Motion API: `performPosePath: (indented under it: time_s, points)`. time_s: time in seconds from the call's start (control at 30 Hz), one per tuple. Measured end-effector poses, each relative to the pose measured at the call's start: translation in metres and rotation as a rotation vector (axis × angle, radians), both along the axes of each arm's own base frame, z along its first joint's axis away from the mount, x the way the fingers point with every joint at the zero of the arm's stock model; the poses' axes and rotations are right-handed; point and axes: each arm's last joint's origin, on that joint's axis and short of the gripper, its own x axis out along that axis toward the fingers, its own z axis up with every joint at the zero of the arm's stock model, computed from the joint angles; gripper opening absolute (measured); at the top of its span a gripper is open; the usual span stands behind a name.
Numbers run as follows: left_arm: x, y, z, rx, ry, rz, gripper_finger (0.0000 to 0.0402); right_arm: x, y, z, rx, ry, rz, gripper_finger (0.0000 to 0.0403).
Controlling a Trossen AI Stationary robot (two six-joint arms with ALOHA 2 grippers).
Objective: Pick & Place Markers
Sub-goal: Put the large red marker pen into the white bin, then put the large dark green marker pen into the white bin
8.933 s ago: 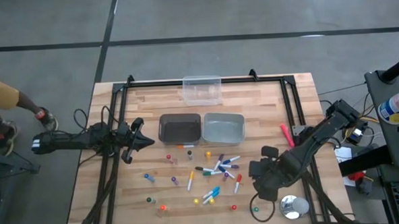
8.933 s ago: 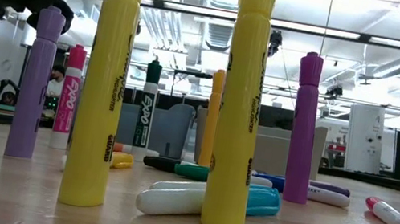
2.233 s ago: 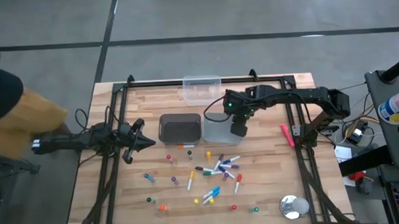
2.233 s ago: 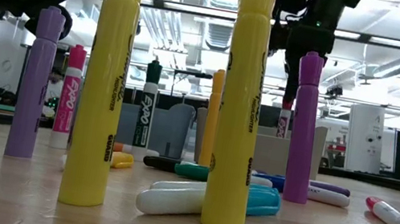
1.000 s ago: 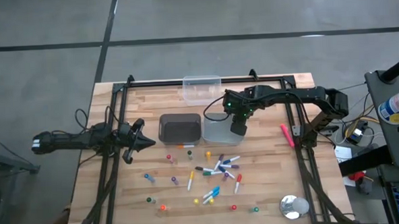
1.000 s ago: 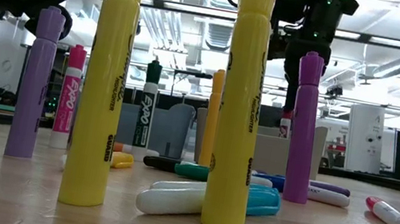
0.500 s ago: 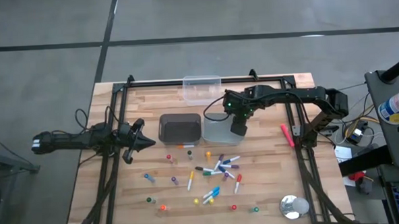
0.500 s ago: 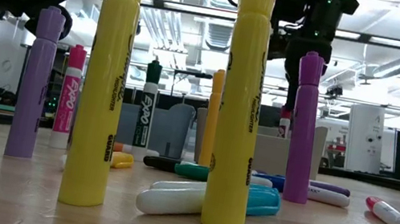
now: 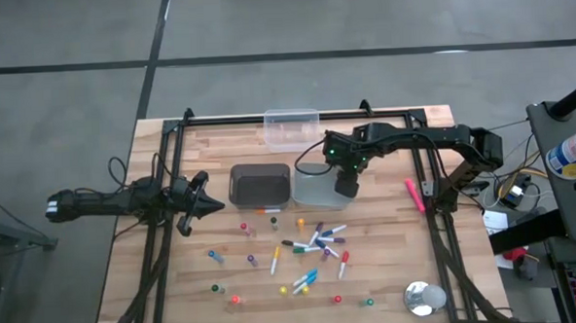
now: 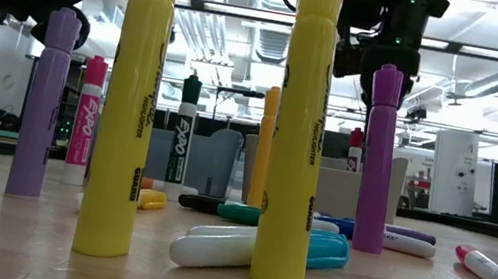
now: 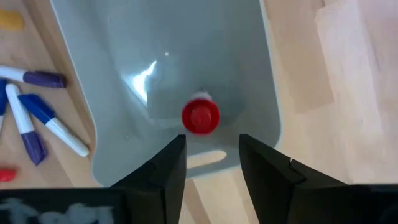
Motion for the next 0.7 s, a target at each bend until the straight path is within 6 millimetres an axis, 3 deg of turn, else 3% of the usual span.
performPosePath:
  time_s: [0.3,0.7]
  points:
    - [0.000,0.000,0.000,0.000,0.005,0.000,0.0000,-0.004,0.001,0.002,0.022,0.037,-0.019,0.0146]
    - [0.000,0.000,-0.001,0.000,0.006,0.000,0.0000,-0.001,0.020,0.028,0.095,0.035,-0.005,0.0126]
